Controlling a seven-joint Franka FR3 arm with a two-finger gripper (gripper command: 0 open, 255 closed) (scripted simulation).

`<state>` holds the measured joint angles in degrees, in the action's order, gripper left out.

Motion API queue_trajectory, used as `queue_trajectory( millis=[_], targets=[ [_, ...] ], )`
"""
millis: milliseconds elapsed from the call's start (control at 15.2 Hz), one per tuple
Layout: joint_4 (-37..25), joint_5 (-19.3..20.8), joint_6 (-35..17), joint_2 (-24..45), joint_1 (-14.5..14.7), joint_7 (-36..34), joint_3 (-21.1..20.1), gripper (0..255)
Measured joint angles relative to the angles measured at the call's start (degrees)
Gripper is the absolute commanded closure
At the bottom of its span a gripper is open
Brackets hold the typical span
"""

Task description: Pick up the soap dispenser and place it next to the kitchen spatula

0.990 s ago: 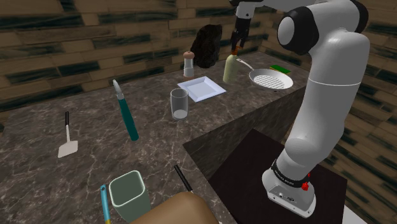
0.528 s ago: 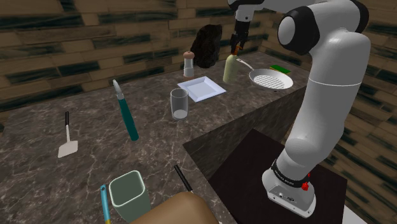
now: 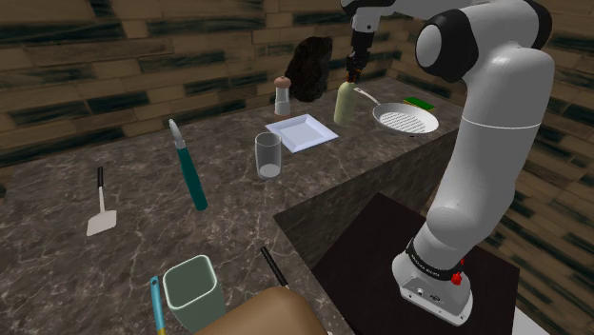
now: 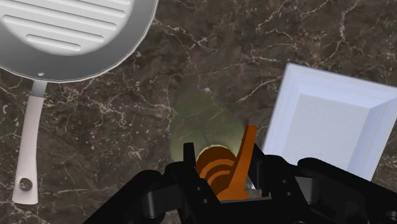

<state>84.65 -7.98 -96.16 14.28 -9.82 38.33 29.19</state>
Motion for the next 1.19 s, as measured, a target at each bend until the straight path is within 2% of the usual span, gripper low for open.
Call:
queue_trajectory(
  millis=[462,1188],
  targets=[
    [-1.1,-0.05,0.99,0.13,-0.12,0.0,0.03,255],
    [-12.85,-1.24,10.51,2.56,-1.77,0.19,0.26,255]
  ],
)
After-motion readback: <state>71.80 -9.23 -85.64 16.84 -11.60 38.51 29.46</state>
